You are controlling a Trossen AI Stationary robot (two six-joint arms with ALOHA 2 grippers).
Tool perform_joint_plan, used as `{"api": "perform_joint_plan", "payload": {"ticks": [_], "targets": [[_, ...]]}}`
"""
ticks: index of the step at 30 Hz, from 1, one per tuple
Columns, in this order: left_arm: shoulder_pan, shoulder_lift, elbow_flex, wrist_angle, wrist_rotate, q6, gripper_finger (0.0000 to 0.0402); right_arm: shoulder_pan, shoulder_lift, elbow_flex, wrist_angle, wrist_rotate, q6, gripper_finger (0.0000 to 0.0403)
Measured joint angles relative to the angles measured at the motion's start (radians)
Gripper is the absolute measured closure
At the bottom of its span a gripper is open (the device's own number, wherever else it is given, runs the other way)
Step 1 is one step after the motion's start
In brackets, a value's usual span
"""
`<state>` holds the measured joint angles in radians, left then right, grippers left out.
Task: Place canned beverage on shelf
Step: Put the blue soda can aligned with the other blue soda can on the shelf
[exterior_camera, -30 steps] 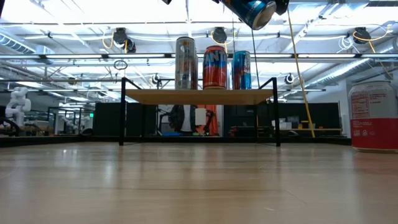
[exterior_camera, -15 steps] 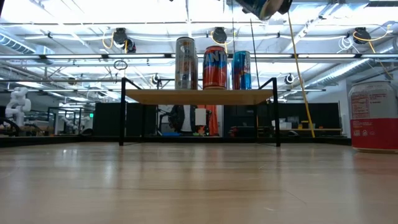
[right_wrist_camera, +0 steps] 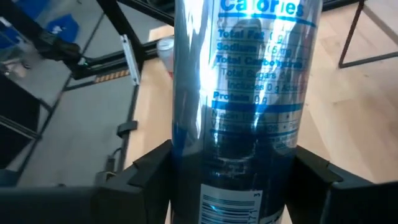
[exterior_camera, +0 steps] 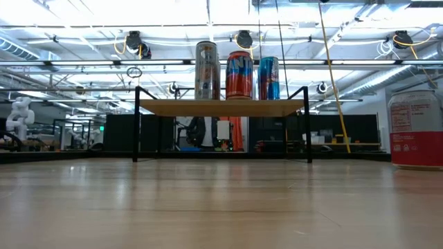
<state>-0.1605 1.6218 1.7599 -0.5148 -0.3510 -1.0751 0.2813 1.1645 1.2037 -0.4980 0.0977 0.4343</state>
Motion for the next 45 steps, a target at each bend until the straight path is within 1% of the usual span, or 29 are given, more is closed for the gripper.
{"api": "perform_joint_plan", "payload": {"ticks": [2,9,14,16,18,22,28,35,39,41,45], "targets": [[-0.001,-0.016,0.0,0.016,-0.008,0.052,0.0047,0.0,-0.017,0.0,0.002,-0.021,0.013,0.0188],[-0.006,-0.057,0.0,0.046,-0.005,0.22,0.0047,0.0,-0.082,0.0,0.034,-0.027,0.04,0.0188],[-0.012,-0.063,0.0,0.104,0.066,0.318,0.0047,-0.001,-0.117,0.0,0.148,-0.052,0.045,0.0188],[-0.013,-0.063,0.0,0.131,0.106,0.337,0.0047,-0.001,-0.123,0.0,0.208,-0.055,0.044,0.0188],[-0.021,-0.063,0.0,0.155,0.117,0.354,0.0047,-0.001,-0.126,0.0,0.269,-0.066,0.035,0.0188],[-0.045,-0.063,0.0,0.184,0.11,0.395,0.0047,-0.001,-0.125,0.0,0.383,-0.104,0.024,0.0188],[-0.087,-0.063,0.0,0.274,0.105,0.476,0.0047,-0.001,-0.122,0.0,0.542,-0.103,0.025,0.0188],[-0.113,-0.046,-0.001,0.335,0.071,0.482,0.0047,-0.001,-0.112,0.0,0.711,-0.101,0.018,0.0188],[-0.119,-0.034,-0.002,0.399,0.062,0.518,0.0047,-0.001,-0.102,0.0,0.749,-0.101,0.021,0.0188],[-0.119,-0.018,-0.001,0.461,0.062,0.537,0.0047,-0.007,-0.094,0.0,0.758,-0.1,0.021,0.0188],[-0.12,0.0,-0.002,0.505,0.073,0.561,0.0047,-0.007,-0.067,0.0,0.785,-0.098,0.018,0.0188]]}}
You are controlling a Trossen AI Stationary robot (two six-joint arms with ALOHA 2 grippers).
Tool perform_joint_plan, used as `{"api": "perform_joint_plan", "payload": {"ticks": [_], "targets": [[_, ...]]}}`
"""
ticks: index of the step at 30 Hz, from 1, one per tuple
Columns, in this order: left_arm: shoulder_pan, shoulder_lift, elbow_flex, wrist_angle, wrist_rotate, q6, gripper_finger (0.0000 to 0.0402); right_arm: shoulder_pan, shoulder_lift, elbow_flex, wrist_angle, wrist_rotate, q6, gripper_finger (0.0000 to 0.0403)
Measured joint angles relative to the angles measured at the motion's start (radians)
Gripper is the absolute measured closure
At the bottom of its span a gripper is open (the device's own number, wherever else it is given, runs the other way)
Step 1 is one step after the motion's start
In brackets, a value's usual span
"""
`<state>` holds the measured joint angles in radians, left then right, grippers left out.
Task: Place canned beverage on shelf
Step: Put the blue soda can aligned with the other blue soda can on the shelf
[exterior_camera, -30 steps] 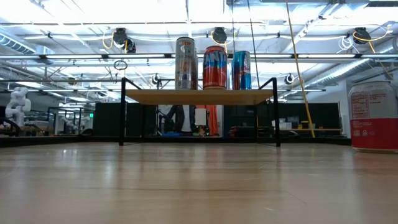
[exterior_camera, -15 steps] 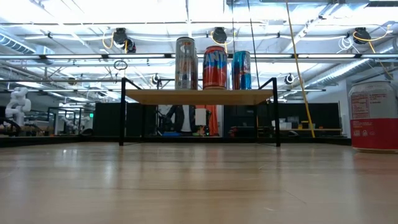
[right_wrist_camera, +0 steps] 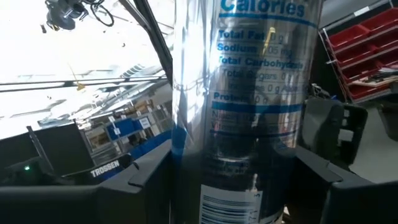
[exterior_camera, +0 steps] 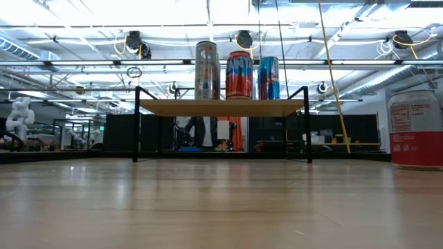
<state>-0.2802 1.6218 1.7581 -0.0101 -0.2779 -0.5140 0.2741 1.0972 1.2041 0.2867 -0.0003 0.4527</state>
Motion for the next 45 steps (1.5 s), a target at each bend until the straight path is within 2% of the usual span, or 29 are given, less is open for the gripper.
{"api": "perform_joint_plan", "payload": {"ticks": [8,14,19,23,41,45], "targets": [[-0.002,0.033,0.001,-0.004,0.005,-0.002,0.0047,-0.005,0.045,0.0,0.051,0.003,0.0,0.0188],[-0.002,0.04,0.001,0.003,0.085,-0.004,0.0047,-0.017,0.056,0.0,0.057,0.002,0.006,0.0188],[0.003,0.04,0.001,0.003,0.095,-0.006,0.0047,-0.021,0.062,0.0,0.054,0.002,0.005,0.0188],[0.022,0.04,0.001,0.003,0.131,-0.078,0.0047,-0.029,0.063,0.0,0.054,0.001,0.005,0.0188],[0.057,0.065,0.001,0.005,0.128,-0.083,0.0047,-0.06,0.063,0.0,0.044,0.004,0.004,0.0188],[0.059,0.066,0.001,0.0,0.126,-0.082,0.0058,-0.06,0.063,0.0,0.039,0.004,-0.004,0.0188]]}}
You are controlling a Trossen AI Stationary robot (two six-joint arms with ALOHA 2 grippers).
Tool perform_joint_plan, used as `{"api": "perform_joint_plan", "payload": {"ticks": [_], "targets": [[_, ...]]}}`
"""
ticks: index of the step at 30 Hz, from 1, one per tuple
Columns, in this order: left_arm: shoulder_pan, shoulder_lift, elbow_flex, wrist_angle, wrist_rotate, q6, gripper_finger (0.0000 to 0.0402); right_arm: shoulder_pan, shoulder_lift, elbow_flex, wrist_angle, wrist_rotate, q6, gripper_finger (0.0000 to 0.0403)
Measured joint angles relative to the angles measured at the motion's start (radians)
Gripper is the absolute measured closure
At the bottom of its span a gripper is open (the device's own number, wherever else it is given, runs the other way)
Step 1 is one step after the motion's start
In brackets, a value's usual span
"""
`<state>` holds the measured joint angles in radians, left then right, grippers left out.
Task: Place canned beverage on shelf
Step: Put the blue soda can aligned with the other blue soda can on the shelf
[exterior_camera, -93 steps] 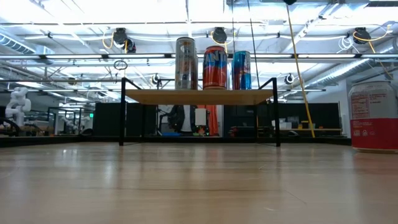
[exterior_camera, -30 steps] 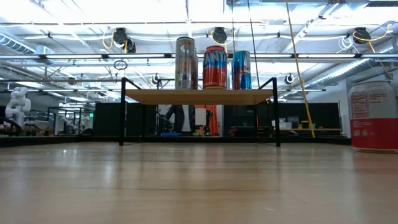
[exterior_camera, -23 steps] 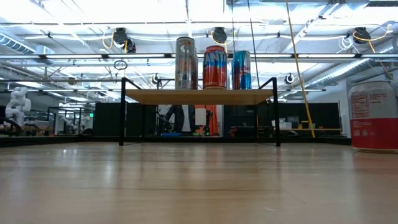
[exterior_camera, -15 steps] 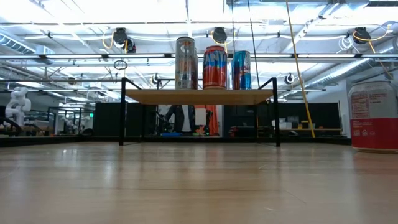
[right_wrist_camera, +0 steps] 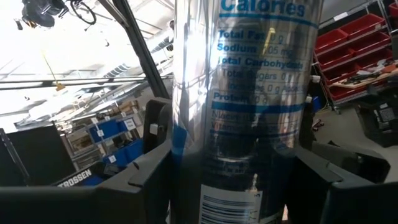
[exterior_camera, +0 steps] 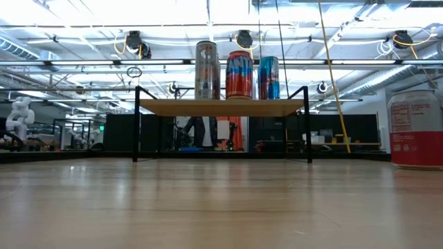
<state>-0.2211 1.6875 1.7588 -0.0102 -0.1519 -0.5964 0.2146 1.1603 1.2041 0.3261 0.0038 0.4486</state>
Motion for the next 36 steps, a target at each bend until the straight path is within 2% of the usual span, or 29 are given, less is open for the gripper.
{"api": "perform_joint_plan", "payload": {"ticks": [18,29,36], "targets": [[-0.001,0.0,0.0,-0.003,0.006,0.045,0.0162,0.0,-0.001,0.0,-0.011,-0.001,-0.026,0.0188],[0.0,0.0,0.0,0.002,0.012,0.051,0.0171,0.0,-0.001,0.001,-0.013,0.022,-0.006,0.0185],[-0.001,0.0,0.0,0.002,0.018,0.048,0.0172,0.0,-0.004,0.001,-0.008,0.024,0.033,0.0132]]}}
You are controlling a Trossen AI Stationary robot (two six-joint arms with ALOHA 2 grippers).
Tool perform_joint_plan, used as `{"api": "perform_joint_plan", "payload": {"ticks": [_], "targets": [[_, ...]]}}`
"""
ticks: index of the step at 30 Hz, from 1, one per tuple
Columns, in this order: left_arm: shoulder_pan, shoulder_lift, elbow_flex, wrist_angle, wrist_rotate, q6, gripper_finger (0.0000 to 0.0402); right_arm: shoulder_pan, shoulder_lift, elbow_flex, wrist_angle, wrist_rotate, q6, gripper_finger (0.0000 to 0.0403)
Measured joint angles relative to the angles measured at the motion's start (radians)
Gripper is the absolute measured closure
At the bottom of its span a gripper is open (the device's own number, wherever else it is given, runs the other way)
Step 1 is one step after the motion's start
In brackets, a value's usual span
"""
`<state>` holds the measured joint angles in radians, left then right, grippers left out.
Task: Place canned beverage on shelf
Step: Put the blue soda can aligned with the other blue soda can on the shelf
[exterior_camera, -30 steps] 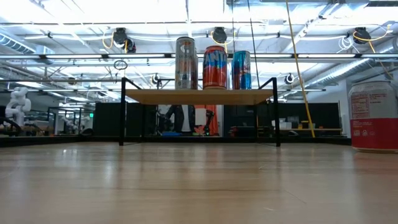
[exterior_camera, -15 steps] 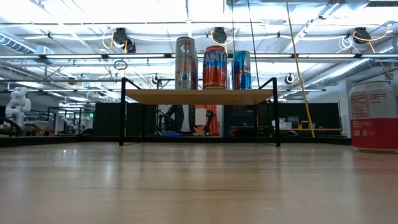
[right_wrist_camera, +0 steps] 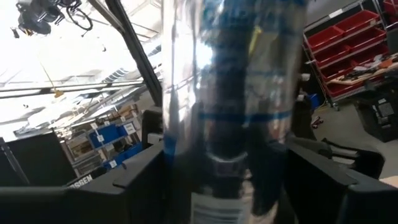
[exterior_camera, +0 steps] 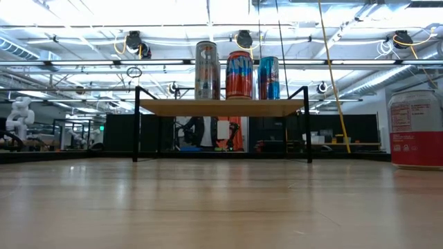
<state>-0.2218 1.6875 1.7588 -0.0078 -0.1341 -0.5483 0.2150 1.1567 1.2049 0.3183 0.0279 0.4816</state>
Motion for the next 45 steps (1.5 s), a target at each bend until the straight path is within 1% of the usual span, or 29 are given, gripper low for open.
{"api": "perform_joint_plan", "payload": {"ticks": [4,8,14,18,22,25,28,30,33,37,42,45], "targets": [[0.0,0.0,0.0,-0.001,0.0,0.005,0.0173,0.0,-0.006,0.0,0.002,0.032,0.002,0.0102],[0.0,0.0,0.0,-0.006,-0.035,0.014,0.0173,0.0,-0.022,0.0,-0.01,0.074,0.003,0.009],[-0.001,0.0,0.0,-0.067,-0.16,0.041,0.0173,0.0,-0.065,0.0,-0.038,0.161,-0.016,0.0088],[0.0,0.0,0.0,-0.112,-0.226,0.042,0.0173,0.0,-0.096,0.003,-0.093,0.23,-0.036,0.0088],[0.0,0.0,0.0,-0.142,-0.272,0.067,0.0173,0.0,-0.103,0.076,-0.251,0.262,-0.061,0.0087],[0.0,-0.001,0.0,-0.167,-0.312,0.066,0.0173,-0.003,-0.089,0.172,-0.407,0.269,-0.086,0.0087],[0.0,-0.001,0.0,-0.171,-0.325,0.067,0.0173,-0.018,-0.065,0.283,-0.593,0.317,-0.097,0.0087],[0.0,-0.001,0.0,-0.169,-0.343,0.067,0.0173,-0.035,-0.048,0.347,-0.694,0.317,-0.099,0.0087],[0.0,-0.001,0.0,-0.169,-0.357,0.066,0.0173,-0.062,-0.028,0.416,-0.783,0.31,-0.102,0.0087],[0.0,-0.001,0.0,-0.167,-0.376,0.059,0.0173,-0.095,-0.008,0.448,-0.794,0.256,-0.101,0.0087],[0.0,0.007,0.0,-0.169,-0.428,0.041,0.0173,-0.119,0.024,0.452,-0.801,0.25,-0.103,0.0087],[0.001,0.021,0.0,-0.161,-0.441,0.021,0.0173,-0.14,0.039,0.452,-0.797,0.211,-0.102,0.0087]]}}
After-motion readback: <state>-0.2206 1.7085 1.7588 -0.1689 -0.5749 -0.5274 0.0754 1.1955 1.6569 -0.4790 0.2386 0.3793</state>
